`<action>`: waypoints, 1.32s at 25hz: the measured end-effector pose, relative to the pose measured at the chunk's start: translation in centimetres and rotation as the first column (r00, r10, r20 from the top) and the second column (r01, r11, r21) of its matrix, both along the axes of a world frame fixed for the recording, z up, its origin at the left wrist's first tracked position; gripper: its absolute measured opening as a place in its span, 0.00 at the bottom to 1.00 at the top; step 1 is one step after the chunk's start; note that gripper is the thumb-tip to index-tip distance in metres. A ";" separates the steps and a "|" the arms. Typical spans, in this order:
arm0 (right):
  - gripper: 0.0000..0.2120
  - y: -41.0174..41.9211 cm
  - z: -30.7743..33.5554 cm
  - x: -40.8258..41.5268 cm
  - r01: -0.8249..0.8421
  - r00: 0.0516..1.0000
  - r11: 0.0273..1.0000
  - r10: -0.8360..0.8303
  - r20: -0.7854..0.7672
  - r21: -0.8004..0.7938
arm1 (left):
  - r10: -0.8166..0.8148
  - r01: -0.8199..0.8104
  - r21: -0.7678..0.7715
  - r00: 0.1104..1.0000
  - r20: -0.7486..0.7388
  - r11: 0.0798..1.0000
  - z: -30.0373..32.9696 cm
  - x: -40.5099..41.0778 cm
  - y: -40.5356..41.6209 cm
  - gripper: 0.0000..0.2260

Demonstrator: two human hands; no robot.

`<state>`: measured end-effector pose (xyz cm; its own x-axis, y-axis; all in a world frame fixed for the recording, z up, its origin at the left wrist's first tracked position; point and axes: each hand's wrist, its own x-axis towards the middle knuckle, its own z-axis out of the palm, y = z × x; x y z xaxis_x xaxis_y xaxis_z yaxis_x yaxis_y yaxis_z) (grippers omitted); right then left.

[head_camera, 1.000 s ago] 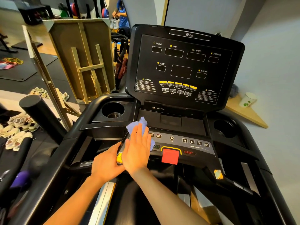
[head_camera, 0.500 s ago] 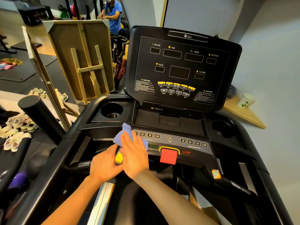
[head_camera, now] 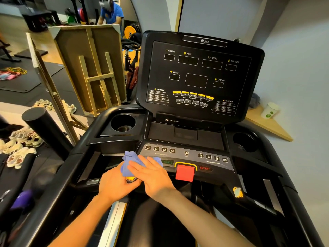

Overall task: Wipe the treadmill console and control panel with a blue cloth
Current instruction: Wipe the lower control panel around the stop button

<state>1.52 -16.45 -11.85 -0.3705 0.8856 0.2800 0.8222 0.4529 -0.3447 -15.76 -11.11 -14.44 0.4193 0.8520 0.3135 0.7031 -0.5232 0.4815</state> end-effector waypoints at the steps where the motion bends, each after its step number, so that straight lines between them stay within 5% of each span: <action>1: 0.32 0.0 0.0 0.3 -0.015 1.000 1.000 0.015 0.007 -0.007 | -0.004 0.004 0.001 1.000 -0.004 1.000 0.1 0.0 0.0 0.16; 12: 0.43 -2.4 -0.1 5.2 0.058 0.962 0.995 -0.035 0.271 -0.077 | 0.014 -0.015 -0.038 0.999 -0.044 0.999 0.7 0.0 0.2 0.39; 18: 0.38 -4.9 -1.5 10.1 0.066 0.914 0.996 -0.086 0.396 0.064 | 0.030 -0.035 -0.043 0.994 -0.104 0.998 0.5 0.0 0.3 0.43; 22: 0.42 -7.2 -1.5 13.6 0.118 0.924 0.983 -0.160 0.348 0.138 | 0.047 -0.055 -0.061 0.991 -0.127 0.997 0.4 0.0 0.2 0.43; 33: 0.44 -11.9 -0.6 19.4 0.341 0.865 0.940 -0.305 0.397 -0.022 | 0.052 -0.065 -0.081 0.988 -0.148 0.995 0.9 0.3 0.1 0.41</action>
<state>20.97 -28.30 -12.43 -0.1209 0.9885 0.0905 0.9926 0.1214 0.0008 -15.49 -11.05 -13.55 0.4036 0.8974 0.1781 0.7974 -0.4405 0.4125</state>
